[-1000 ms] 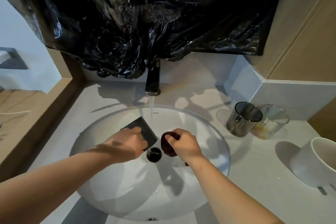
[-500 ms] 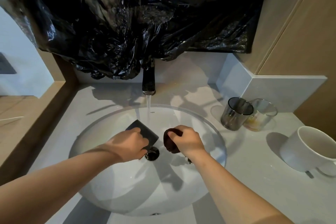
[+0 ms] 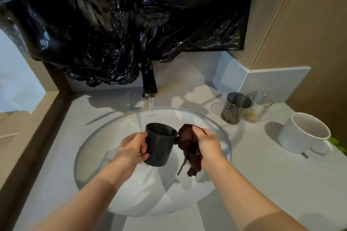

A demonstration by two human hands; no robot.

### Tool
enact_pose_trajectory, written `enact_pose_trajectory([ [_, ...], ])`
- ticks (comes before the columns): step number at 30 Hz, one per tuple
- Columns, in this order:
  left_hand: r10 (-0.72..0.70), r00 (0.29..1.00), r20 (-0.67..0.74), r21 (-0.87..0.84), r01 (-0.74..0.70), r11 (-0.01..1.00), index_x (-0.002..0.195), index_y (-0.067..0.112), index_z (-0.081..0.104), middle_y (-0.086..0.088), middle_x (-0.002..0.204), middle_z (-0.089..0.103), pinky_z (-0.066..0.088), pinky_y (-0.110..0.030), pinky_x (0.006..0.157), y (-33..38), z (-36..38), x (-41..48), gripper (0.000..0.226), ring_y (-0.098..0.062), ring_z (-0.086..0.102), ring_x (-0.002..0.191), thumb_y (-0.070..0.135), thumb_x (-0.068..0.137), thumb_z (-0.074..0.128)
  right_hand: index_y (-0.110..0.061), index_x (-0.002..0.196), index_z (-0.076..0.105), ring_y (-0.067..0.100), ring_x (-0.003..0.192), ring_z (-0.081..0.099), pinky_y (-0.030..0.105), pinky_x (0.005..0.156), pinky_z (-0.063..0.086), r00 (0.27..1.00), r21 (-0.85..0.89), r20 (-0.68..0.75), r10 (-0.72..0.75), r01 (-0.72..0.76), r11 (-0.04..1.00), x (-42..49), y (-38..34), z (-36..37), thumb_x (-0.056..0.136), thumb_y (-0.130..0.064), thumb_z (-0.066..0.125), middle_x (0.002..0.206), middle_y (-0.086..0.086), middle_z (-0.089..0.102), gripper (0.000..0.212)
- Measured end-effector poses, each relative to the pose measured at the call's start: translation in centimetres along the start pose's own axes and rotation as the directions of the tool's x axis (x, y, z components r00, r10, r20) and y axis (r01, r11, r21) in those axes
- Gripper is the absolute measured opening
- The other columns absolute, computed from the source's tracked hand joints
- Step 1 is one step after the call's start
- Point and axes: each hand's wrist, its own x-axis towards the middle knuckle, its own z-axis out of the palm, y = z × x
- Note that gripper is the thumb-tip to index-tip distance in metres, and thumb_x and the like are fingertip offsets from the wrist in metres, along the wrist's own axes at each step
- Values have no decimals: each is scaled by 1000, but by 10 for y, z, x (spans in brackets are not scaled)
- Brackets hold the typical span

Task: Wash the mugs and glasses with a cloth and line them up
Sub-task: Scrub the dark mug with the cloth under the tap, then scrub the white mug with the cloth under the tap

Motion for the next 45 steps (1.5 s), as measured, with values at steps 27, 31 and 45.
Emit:
enact_pose_trajectory([
  [27,111,980,167,-205,-76,976,52,11,36,-2,43,37,34,-31,58,-20,216,-54,49,-18,33,49,20,99,44,-14,99,65,21,80,67,30,65,55,977,148,-168,-132,157,976,4,-52,-201,94,-22,57,87,6,69,12],
  [31,161,978,130,-116,-146,982,50,13,42,-2,46,43,30,-33,61,-29,228,-52,50,-21,39,53,21,99,44,-24,85,61,9,72,62,19,53,47,969,30,-140,-202,208,978,10,-48,-217,94,-23,57,80,-3,64,10],
  [45,320,947,-41,279,-296,914,78,26,54,-2,92,60,46,-51,93,-42,245,-56,28,-26,56,99,35,100,39,-35,79,67,16,87,64,37,82,55,930,-153,-222,-293,264,952,17,-37,-255,90,-27,61,85,-8,68,15],
])
